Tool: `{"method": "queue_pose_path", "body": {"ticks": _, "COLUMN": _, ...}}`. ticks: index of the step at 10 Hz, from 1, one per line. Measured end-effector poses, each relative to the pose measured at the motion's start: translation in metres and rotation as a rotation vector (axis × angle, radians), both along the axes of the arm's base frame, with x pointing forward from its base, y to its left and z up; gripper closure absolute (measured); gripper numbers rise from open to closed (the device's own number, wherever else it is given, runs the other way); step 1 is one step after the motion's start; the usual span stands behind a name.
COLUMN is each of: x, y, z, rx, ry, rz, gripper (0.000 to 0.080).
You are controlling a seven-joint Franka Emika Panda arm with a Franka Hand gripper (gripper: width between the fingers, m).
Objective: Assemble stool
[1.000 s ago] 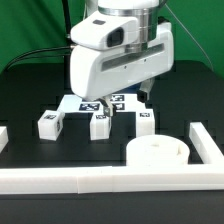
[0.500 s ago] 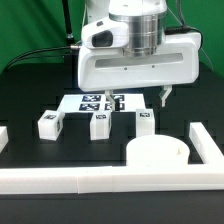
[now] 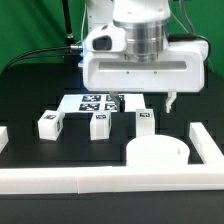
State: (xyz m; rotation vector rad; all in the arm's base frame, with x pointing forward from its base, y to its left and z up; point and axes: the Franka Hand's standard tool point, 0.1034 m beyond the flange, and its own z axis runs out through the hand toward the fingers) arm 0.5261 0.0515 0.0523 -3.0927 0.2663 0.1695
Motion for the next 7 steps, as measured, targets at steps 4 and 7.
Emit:
{"method": "queue_pose_path", "body": {"ticks": 4, "x": -0.0071, "y": -0.002, "z": -0.0002, "rx": 0.012, "ry": 0.176, "rz": 0.03, "gripper": 0.015}}
{"method": "queue_pose_path", "body": {"ticks": 7, "x": 0.0014, "y": 0.0014, "z": -0.0044, "rx": 0.065, "ry": 0.351, "rz": 0.143, "gripper": 0.015}}
